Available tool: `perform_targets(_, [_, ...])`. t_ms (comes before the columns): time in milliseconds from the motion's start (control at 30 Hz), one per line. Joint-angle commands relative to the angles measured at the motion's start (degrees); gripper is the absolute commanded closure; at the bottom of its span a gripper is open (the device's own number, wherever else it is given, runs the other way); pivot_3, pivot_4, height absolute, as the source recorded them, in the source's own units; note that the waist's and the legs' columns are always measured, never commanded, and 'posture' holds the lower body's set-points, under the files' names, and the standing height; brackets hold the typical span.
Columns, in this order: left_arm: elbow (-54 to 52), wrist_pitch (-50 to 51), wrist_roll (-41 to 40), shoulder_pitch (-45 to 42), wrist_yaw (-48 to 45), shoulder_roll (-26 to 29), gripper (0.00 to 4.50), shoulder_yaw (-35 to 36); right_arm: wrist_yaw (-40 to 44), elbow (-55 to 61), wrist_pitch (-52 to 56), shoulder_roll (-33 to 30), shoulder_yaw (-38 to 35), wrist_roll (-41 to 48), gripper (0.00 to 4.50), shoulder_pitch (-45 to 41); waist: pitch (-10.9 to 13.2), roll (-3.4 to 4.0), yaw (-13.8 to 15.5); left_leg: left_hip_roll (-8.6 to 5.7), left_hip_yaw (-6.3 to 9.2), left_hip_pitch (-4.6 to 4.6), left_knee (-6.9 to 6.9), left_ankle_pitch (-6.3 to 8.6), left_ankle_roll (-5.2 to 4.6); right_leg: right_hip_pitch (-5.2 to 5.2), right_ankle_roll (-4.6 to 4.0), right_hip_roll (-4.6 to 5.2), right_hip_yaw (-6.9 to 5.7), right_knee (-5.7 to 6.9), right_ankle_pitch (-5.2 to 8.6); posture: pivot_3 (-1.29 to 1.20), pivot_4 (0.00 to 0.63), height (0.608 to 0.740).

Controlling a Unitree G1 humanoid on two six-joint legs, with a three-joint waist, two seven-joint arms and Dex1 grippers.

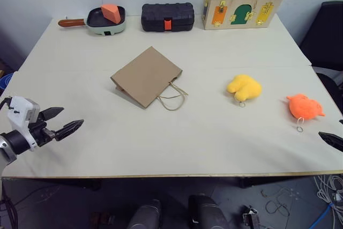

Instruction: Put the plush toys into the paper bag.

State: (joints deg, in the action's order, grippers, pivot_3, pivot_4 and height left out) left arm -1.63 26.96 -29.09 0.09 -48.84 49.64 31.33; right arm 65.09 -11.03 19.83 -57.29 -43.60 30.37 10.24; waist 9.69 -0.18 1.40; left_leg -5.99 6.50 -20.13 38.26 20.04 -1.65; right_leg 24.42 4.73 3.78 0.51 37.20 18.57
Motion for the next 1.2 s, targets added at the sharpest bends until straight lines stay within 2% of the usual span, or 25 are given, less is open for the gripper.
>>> perform_targets(33, [-1.5, -1.9, 0.1, 0.0, -1.4, 1.0, 0.0, 0.5, 0.2, 1.8, -1.0, 0.0, -1.9, 0.2, 0.01, 0.8, 0.0, 0.0, 0.0, 0.0, 0.0, 0.0, -0.01, 0.0, 0.0, 0.0, 0.0, 0.0, 0.0, -0.01, 0.0, 0.0, 0.15, 0.74])
perform_targets(567, [-1.4, -0.4, 0.9, -1.3, -2.0, 2.2, 0.0, -0.9, -1.6, 4.2, 0.1, 0.5, -2.8, 0.8, 0.01, 1.5, 0.0, 0.0, 0.0, 0.0, 0.0, 0.0, -0.02, 0.0, 0.0, 0.0, 0.0, 0.0, 0.0, -0.02, 0.0, 0.0, 0.15, 0.74])
perform_targets(800, [-0.9, 1.0, 0.8, -7.0, -3.8, 4.1, 0.0, -5.2, -3.3, 9.7, 4.0, 1.3, -5.9, 3.8, 0.01, 2.5, 0.0, 0.0, 0.2, 0.0, 0.01, -0.02, -0.01, 0.0, 0.0, 0.0, 0.0, 0.0, -0.01, -0.03, 0.0, 0.0, 0.15, 0.74])
perform_targets(933, [-0.9, 2.3, 0.8, -16.8, -7.5, 4.4, 0.0, -13.5, -4.5, 20.9, 9.2, 2.3, -6.4, 8.1, 0.01, 3.5, 0.0, 0.01, 0.2, -0.01, 0.01, -0.03, 0.0, 0.0, 0.0, 0.0, 0.0, 0.0, -0.01, -0.02, 0.0, 0.0, 0.15, 0.74])
perform_targets(1033, [0.4, 3.6, 2.7, -27.9, -9.2, 1.8, 0.0, -22.4, -7.2, 31.9, 13.3, 3.3, -4.0, 12.8, 0.01, 2.8, 0.0, 0.0, 0.2, -0.01, 0.06, -0.05, 0.04, 0.0, 0.01, 0.0, 0.01, 0.0, -0.05, 0.0, 0.0, 0.0, 0.15, 0.74])
perform_targets(1133, [5.7, 2.4, 9.7, -39.4, -9.7, -2.7, 0.0, -33.4, -12.0, 42.6, 15.5, 4.7, 1.6, 15.8, 0.01, 0.8, 0.0, -0.03, 0.2, -0.03, 0.05, -0.08, 0.13, -0.01, 0.02, 0.0, 0.03, 0.0, -0.07, 0.03, -0.02, 0.0, 0.15, 0.74])
perform_targets(1200, [10.9, -2.2, 16.0, -44.9, -9.5, -5.9, 0.0, -39.7, -15.7, 47.3, 15.8, 5.7, 6.6, 15.7, 0.01, -1.5, 0.0, -0.06, 0.2, -0.04, 0.07, -0.12, 0.19, -0.01, 0.02, 0.02, 0.04, -0.01, -0.1, 0.04, -0.02, 0.0, 0.15, 0.74])
